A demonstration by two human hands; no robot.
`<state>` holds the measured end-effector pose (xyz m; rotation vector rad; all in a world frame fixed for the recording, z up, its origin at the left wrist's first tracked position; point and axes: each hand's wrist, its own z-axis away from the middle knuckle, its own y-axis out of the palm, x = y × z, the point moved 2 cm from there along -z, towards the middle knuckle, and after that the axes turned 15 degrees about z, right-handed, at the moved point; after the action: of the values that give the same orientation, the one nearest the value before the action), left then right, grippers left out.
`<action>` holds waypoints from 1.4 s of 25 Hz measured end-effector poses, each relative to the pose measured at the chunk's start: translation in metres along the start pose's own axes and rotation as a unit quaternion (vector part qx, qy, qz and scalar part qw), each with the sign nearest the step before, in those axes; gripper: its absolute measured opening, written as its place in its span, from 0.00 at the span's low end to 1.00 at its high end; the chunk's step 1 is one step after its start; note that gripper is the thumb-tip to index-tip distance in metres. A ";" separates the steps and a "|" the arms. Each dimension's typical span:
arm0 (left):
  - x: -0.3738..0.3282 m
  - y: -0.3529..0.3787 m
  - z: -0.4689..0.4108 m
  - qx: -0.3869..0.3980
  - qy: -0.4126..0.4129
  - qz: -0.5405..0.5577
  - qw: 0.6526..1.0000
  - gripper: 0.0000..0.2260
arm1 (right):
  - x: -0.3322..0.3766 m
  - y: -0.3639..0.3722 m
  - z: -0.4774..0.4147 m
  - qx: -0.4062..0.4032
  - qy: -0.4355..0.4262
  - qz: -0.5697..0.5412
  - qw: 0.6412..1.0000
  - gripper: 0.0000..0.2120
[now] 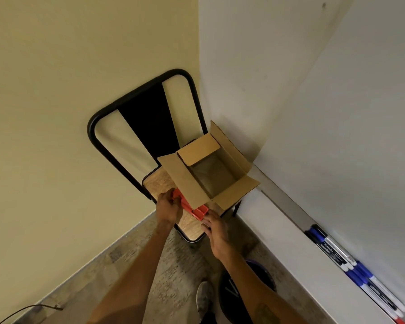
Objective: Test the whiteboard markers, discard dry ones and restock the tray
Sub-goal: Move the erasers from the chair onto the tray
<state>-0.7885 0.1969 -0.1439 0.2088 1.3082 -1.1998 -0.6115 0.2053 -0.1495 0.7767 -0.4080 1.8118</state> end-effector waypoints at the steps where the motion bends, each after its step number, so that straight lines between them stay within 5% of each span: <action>1: 0.002 0.001 0.006 -0.004 -0.006 0.002 1.000 0.17 | -0.002 -0.002 0.002 -0.003 0.001 0.004 1.000 0.12; 12: 0.010 0.075 0.156 -0.015 -0.016 0.015 1.000 0.12 | -0.088 -0.108 0.076 -0.155 -0.029 0.100 0.982 0.11; 18: 0.014 0.155 0.273 0.056 -0.019 0.012 0.998 0.11 | -0.152 -0.204 0.169 -0.241 -0.008 0.051 0.969 0.07; 24: -0.007 0.244 0.399 0.175 0.065 -0.028 0.982 0.09 | -0.218 -0.322 0.259 -0.299 0.011 0.062 0.952 0.10; 28: -0.030 0.299 0.467 0.229 0.124 -0.039 0.965 0.12 | -0.258 -0.385 0.312 -0.384 0.017 0.059 0.921 0.13; 35: -0.079 0.368 0.573 0.301 0.203 -0.006 0.932 0.11 | -0.278 -0.461 0.402 -0.591 0.010 0.011 0.807 0.09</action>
<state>-0.1385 -0.0065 -0.0673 0.9352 1.2489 -1.6022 0.0005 -0.0647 -0.0860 -0.1433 -1.3490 1.2005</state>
